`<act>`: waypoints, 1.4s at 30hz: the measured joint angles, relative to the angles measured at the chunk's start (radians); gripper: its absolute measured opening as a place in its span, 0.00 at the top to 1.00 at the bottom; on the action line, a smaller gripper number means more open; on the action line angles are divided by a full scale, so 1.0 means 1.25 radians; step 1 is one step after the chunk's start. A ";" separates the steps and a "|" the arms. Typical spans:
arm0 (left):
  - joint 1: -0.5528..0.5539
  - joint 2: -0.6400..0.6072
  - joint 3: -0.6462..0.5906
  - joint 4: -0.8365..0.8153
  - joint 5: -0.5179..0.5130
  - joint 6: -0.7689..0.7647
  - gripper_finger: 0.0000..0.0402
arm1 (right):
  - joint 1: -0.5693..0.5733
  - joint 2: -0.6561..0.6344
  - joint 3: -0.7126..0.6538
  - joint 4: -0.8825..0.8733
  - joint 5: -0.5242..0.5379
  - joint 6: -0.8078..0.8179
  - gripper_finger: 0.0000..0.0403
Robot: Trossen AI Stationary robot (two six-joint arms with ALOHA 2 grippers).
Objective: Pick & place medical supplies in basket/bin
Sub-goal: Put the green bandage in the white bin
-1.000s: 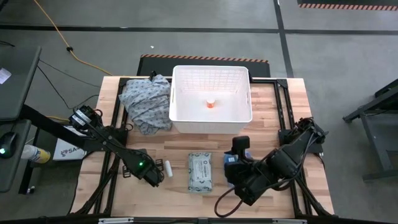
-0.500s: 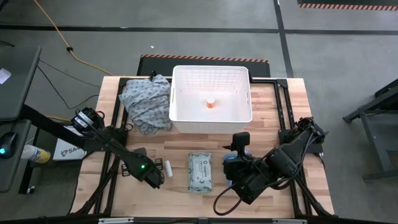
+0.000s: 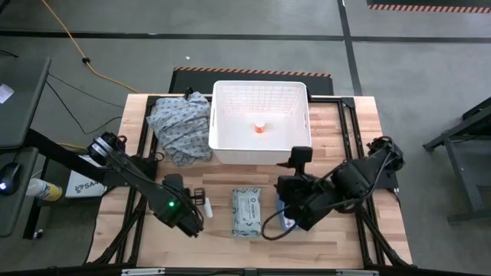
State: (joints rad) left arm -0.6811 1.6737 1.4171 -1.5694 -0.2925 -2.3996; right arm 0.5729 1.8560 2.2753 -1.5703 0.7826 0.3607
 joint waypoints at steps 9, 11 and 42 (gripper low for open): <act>0.008 -0.054 0.150 -0.002 -0.317 0.161 0.77 | -0.037 -0.026 0.000 0.009 0.001 0.018 0.31; 0.019 -0.062 0.180 -0.001 -0.363 0.198 0.77 | -0.041 -0.029 0.000 0.009 -0.001 0.026 0.31; 0.412 -0.081 0.575 0.038 -0.589 1.215 0.77 | -0.086 -0.029 0.000 0.000 0.126 0.203 0.31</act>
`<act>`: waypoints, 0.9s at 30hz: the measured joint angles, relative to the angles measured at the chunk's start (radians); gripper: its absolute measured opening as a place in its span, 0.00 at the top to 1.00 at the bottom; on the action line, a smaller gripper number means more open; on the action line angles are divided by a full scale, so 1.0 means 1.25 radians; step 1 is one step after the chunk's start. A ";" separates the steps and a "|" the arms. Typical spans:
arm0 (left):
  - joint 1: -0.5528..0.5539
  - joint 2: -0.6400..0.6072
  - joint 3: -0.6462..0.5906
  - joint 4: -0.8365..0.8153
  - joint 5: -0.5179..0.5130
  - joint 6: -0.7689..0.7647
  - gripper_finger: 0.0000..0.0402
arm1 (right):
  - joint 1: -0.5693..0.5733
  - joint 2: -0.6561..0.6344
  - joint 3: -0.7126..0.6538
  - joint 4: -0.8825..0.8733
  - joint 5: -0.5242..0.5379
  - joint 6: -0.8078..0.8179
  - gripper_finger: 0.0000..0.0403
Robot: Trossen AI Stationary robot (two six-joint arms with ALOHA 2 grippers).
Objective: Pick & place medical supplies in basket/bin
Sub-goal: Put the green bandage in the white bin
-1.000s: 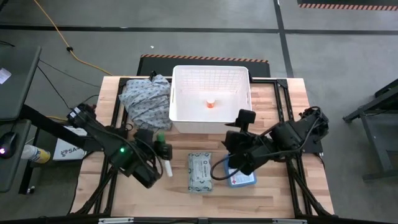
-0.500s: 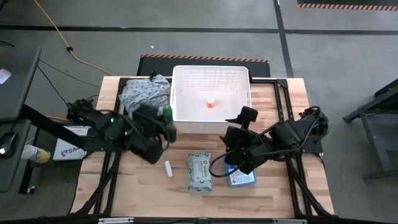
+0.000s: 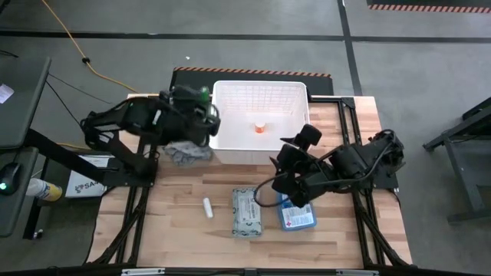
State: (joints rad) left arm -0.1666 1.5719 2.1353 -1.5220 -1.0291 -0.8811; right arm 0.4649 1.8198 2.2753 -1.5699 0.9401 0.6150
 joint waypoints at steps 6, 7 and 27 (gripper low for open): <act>0.099 0.001 -0.002 0.160 0.067 0.226 0.77 | -0.043 0.000 0.000 0.000 -0.003 0.014 0.31; 0.117 0.001 -0.002 0.188 0.080 0.258 0.77 | -0.051 0.000 0.000 0.000 -0.003 0.013 0.31; 0.466 0.065 -0.002 0.482 0.467 0.471 0.77 | -0.352 -0.126 0.000 -0.001 -0.048 -0.217 0.31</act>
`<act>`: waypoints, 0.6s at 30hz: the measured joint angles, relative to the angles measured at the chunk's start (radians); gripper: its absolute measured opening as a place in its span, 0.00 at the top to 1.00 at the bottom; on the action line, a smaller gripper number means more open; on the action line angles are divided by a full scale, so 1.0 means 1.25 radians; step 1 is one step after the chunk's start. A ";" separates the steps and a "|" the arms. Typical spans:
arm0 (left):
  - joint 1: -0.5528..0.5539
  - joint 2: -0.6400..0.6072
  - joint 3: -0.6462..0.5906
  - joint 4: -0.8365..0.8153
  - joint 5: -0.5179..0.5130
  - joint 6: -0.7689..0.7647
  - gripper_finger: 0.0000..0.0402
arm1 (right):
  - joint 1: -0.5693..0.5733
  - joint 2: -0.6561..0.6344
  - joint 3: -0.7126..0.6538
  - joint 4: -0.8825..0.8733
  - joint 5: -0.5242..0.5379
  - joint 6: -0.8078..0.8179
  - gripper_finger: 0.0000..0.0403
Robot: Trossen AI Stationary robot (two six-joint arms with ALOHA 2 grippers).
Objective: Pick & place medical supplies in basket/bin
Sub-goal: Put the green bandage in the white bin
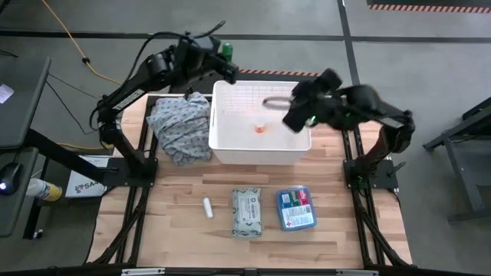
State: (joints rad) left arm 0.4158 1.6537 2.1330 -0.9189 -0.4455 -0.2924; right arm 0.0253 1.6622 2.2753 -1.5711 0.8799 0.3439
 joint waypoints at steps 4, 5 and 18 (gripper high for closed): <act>0.025 0.057 0.000 0.003 0.064 -0.001 0.77 | -0.065 -0.041 0.000 0.000 -0.020 -0.028 0.31; 0.026 0.070 0.000 0.002 0.078 -0.001 0.77 | -0.078 -0.049 0.000 0.000 -0.027 -0.030 0.31; 0.029 0.232 -0.001 0.003 0.233 -0.022 0.77 | -0.164 -0.095 0.000 0.000 -0.058 -0.090 0.31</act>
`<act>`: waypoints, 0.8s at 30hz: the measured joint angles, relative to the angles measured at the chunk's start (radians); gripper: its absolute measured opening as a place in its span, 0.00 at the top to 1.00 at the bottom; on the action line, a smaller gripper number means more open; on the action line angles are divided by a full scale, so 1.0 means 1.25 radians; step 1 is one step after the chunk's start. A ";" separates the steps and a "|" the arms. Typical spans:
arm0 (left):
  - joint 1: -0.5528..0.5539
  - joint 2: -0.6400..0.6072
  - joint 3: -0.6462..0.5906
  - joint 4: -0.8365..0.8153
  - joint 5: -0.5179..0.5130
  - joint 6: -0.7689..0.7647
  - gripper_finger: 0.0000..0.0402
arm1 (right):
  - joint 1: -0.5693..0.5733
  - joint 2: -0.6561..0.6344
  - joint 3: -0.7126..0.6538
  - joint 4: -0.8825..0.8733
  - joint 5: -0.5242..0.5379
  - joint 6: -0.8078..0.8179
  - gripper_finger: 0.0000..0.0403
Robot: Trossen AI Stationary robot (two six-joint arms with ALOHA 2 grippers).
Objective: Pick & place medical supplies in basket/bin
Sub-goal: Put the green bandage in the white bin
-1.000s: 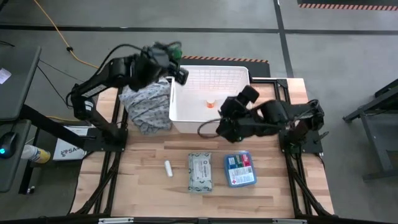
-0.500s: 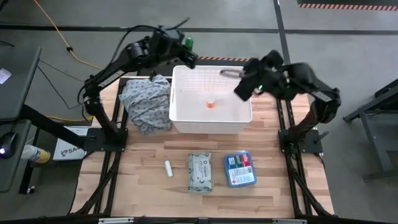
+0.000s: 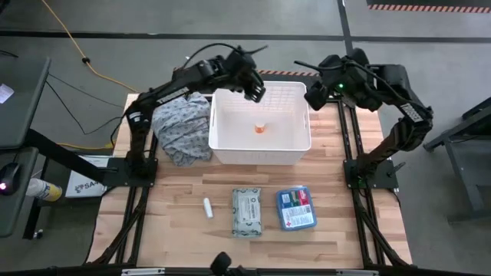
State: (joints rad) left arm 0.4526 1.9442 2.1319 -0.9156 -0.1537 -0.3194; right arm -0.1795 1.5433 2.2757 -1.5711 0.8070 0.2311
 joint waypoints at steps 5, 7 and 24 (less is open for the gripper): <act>0.000 0.044 0.000 -0.030 0.072 -0.015 0.77 | 0.000 0.000 0.000 0.000 0.002 -0.027 0.31; 0.000 0.059 0.000 -0.045 0.096 -0.021 0.77 | 0.000 0.000 0.000 0.000 0.003 -0.029 0.31; -0.005 0.082 0.000 -0.184 0.153 -0.039 0.77 | 0.000 0.000 0.000 0.000 0.007 -0.046 0.31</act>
State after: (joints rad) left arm 0.4468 2.0468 2.1319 -1.1454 0.0370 -0.3683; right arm -0.1795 1.5436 2.2757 -1.5711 0.8158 0.1733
